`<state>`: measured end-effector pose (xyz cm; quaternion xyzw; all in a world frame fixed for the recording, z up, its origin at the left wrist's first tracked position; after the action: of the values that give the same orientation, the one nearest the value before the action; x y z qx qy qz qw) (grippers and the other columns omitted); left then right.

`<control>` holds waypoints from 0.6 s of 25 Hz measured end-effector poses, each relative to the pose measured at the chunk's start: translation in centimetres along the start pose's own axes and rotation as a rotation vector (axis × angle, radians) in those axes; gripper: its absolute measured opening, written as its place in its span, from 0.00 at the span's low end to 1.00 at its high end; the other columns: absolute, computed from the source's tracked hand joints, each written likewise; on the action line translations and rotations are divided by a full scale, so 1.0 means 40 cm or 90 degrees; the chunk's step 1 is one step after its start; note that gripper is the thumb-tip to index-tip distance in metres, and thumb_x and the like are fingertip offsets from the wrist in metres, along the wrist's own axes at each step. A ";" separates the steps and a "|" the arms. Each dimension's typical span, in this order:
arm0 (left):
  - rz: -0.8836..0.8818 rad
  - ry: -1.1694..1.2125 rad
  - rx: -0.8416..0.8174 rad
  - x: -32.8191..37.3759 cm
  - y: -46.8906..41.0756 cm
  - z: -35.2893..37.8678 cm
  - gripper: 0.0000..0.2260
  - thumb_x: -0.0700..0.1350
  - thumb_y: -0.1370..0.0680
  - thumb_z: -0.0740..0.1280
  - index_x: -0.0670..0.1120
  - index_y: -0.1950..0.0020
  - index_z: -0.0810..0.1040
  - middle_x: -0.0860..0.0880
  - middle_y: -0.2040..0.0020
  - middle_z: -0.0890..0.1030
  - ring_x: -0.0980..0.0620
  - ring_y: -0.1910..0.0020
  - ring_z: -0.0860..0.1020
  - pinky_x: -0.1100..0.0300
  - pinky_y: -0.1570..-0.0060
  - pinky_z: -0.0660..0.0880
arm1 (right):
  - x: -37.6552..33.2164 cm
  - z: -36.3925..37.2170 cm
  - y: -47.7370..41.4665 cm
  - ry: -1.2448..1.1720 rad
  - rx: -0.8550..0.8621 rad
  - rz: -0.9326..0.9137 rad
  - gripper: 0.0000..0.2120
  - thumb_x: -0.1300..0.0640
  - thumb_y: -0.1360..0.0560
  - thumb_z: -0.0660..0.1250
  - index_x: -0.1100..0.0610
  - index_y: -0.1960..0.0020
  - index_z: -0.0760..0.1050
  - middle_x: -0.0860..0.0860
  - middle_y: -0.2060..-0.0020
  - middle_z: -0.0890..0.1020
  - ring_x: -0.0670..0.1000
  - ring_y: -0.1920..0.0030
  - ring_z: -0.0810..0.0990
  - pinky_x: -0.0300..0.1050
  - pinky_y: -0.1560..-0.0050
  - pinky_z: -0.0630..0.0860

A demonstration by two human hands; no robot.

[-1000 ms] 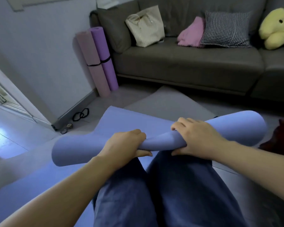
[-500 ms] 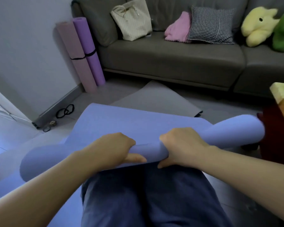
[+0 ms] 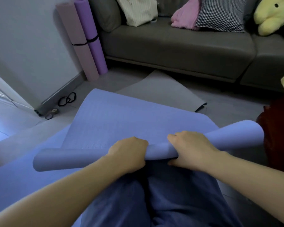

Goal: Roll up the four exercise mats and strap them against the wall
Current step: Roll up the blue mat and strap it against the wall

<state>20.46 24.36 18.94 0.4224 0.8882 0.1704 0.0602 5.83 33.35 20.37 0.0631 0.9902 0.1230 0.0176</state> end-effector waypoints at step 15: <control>0.048 -0.155 0.052 -0.010 0.004 0.007 0.13 0.41 0.27 0.65 0.47 0.44 0.68 0.47 0.51 0.78 0.43 0.53 0.79 0.55 0.63 0.66 | 0.023 0.029 -0.055 -0.179 -0.161 0.053 0.09 0.56 0.31 0.64 0.51 0.68 0.66 0.46 0.69 0.71 0.52 0.67 0.72 0.42 0.72 0.63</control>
<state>20.89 24.24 18.71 0.4754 0.8639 0.0833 0.1438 4.72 31.64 18.69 0.1175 0.9512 0.2373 0.1583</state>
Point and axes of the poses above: each hand's wrist, its own y-axis away from the middle knuckle, its own z-axis out of the palm, x = y × z, the point moved 1 cm from there along -y, towards the middle knuckle
